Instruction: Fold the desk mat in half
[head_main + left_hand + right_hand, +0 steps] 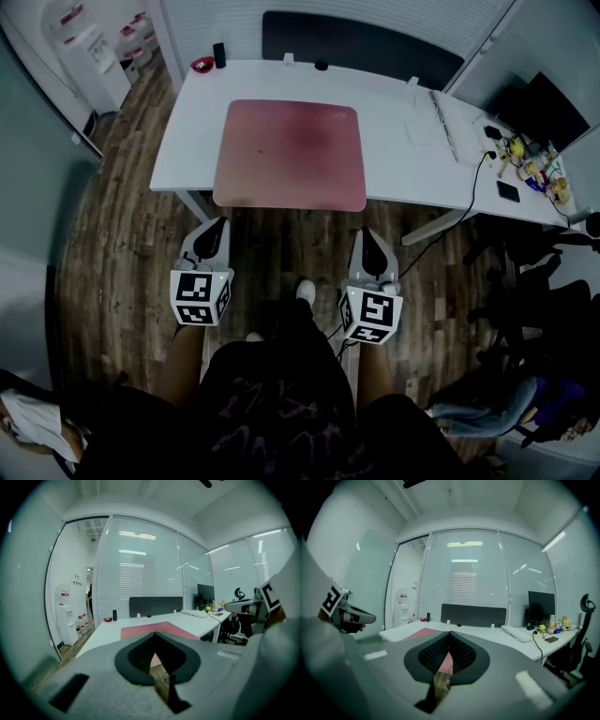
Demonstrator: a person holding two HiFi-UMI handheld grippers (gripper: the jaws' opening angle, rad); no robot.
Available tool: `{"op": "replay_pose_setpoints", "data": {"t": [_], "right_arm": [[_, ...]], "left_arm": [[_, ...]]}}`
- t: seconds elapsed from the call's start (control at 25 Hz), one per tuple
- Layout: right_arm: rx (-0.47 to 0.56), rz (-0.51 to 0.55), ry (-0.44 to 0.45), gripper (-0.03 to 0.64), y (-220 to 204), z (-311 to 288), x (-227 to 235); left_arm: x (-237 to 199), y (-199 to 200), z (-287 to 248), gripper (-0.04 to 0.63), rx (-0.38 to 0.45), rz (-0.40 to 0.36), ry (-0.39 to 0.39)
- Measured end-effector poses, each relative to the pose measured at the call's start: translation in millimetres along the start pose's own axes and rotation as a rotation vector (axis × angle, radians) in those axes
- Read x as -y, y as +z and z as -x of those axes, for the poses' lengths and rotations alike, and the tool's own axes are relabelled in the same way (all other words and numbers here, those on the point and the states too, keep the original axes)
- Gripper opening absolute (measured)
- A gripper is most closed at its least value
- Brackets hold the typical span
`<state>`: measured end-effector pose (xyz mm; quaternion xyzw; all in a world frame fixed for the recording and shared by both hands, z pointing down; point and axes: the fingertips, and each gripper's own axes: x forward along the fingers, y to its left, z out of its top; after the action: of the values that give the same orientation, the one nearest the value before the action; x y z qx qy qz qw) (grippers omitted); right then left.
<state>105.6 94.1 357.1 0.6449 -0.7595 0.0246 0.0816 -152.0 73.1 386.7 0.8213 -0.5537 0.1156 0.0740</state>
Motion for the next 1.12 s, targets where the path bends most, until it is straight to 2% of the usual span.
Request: {"op": "replay_pose_setpoints", "data": {"t": [0.16, 0.44, 0.88, 1.04, 1.12], "right_arm": [[-0.028, 0.046, 0.02, 0.008, -9.1, -27.7, 12.2], [-0.068, -0.02, 0.051, 0.008, -25.1, -83.6, 32.7], [-0.137, -0.013, 0.13, 0.008, -47.6, -159.4, 75.7], [-0.124, 0.02, 0.168, 0.008, -49.9, -181.4, 89.9], [-0.128, 0.029, 0.192, 0.008, -50.0, -188.8, 94.2]], "left_arm": [[5.2, -5.6, -28.8, 0.003, -0.043, -0.016, 0.007], [1.4, -10.7, -80.3, 0.003, -0.099, -0.022, 0.029], [7.8, -6.3, -151.9, 0.003, -0.169, -0.031, 0.073], [18.9, 0.5, -172.4, 0.003, -0.152, -0.033, 0.057], [23.9, 7.4, -180.4, 0.003, -0.148, -0.069, 0.052]]}}
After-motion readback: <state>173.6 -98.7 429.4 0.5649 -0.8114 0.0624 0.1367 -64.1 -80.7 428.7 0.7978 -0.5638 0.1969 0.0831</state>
